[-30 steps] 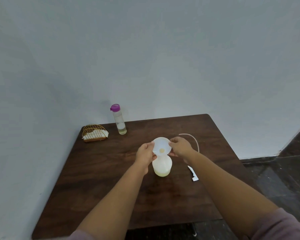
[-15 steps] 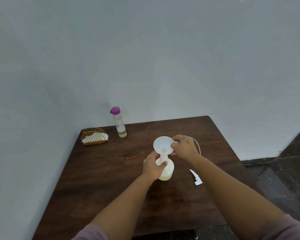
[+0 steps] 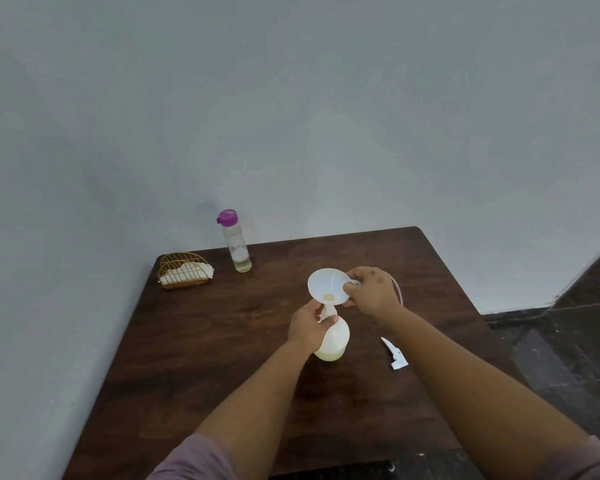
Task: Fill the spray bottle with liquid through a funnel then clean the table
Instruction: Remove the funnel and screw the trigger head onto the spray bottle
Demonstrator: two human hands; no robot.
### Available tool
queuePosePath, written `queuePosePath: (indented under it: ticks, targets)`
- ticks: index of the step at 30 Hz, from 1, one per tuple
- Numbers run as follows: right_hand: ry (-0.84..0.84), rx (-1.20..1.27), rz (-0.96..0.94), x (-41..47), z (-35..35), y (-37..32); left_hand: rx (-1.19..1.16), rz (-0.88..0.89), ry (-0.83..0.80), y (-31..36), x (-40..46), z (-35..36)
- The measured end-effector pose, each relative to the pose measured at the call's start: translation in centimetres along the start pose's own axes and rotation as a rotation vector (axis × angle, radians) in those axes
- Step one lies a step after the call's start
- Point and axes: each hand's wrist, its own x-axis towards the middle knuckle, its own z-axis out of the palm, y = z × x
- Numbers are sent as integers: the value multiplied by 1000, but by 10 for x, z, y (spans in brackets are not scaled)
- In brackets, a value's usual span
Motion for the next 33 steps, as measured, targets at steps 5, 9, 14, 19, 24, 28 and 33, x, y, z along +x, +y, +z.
queuePosePath:
  ticks: [5,9,14,19,24,28,33]
  targets:
    - [-7,8,-5,0,1,-1,-57,-14,-6,-2,1,0]
    - [16,5,9,0,3,-3,-64,-10,-13,-3,2,0]
    - [40,25,38,-1,5,-1,-54,-4,-20,-3,2,0]
    - [37,27,14,-3,10,-2,-101,-29,-5,-4,2,2]
    - [25,30,8,-4,9,-1,-145,-36,-24,-7,1,3]
    - [19,40,9,-3,9,0,-156,-15,-4,-6,-2,2]
    - [17,59,1,-5,9,-1,-144,-20,2,-4,-3,2]
